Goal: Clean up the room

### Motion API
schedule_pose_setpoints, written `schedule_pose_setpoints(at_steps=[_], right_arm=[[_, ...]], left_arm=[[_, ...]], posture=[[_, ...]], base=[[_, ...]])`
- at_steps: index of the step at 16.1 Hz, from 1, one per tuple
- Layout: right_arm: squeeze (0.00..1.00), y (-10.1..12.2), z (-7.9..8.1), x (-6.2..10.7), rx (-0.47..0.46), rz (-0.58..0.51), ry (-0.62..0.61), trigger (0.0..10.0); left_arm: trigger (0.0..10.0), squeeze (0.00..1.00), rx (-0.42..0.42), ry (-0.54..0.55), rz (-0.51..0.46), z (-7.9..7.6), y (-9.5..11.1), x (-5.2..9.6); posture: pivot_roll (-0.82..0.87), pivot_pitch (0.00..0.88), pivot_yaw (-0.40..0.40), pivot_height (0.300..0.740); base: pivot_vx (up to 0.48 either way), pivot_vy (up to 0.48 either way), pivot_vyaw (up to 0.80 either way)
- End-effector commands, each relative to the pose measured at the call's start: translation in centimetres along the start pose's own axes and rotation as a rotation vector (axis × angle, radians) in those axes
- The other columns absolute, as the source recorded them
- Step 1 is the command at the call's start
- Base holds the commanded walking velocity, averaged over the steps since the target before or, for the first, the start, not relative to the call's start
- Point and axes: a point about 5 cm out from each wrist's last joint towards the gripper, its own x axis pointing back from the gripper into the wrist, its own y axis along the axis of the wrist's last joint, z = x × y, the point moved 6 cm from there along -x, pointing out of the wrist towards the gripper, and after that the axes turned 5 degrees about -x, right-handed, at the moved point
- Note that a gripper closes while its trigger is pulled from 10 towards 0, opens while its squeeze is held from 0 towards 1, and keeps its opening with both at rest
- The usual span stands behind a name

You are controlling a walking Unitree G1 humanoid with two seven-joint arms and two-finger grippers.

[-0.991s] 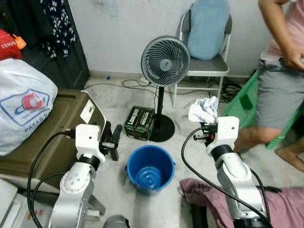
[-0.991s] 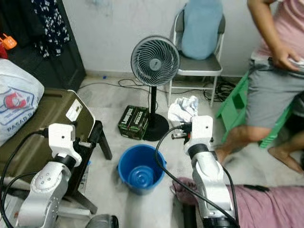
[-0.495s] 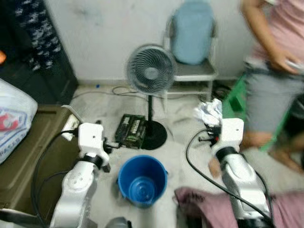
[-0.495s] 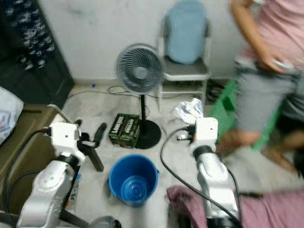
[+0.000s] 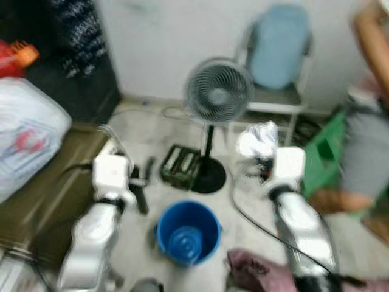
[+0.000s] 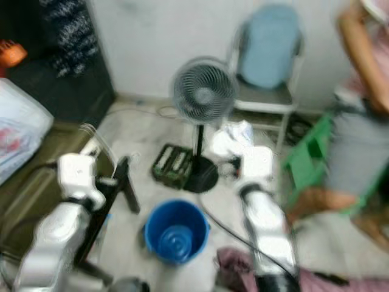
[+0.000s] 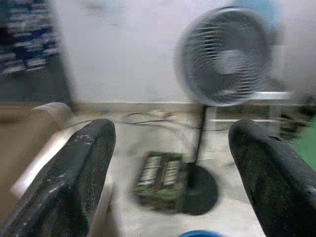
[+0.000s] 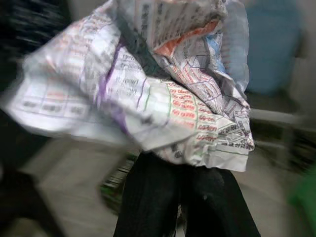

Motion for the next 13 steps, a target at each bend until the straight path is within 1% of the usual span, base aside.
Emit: schedule_pose_setpoints(at_steps=[1, 5, 6, 9, 12, 13], right_arm=[[0.0, 0.5, -0.5, -0.2, 0.016, -0.011, -0.009, 10.0], [0.0, 0.7, -0.4, -0.4, 0.009, -0.019, -0.008, 10.0], [0.0, 0.7, -0.3, -0.6, -0.009, -0.018, -0.012, 10.0], [0.0, 0.6, -0.2, -0.6, -0.013, -0.016, -0.013, 10.0], [0.0, 0.5, -0.3, -0.5, -0.016, -0.013, -0.02, 10.0], [0.0, 0.4, -0.3, -0.5, -0.016, -0.011, -0.02, 10.0]], left_arm=[[10.0, 0.0, -0.012, 0.013, -0.004, 0.2, 0.4, 0.0], [10.0, 0.0, -0.035, 0.032, -0.022, 0.8, 1.1, 0.1], [10.0, 0.0, -0.033, 0.026, -0.022, 0.7, 1.1, 0.2], [10.0, 0.0, -0.03, -0.017, -0.042, -0.3, 1.4, 0.4], [10.0, 0.0, -0.028, -0.026, -0.039, -0.5, 1.4, 0.4], [10.0, 0.0, -0.03, -0.03, -0.038, -0.5, 1.4, 0.4]], posture=[[0.02, 0.03, -0.027, 0.74], [0.04, 0.039, -0.032, 0.74], [0.04, 0.039, -0.033, 0.74], [0.04, 0.039, -0.032, 0.74], [0.03, 0.044, -0.027, 0.74], [0.03, 0.044, -0.027, 0.74]], base=[[0.0, 0.0, 0.52], [0.0, 0.0, 0.54], [0.0, 0.0, 0.0], [0.0, 0.0, 0.0], [0.0, 0.0, 0.0], [0.24, 0.0, 0.0]])
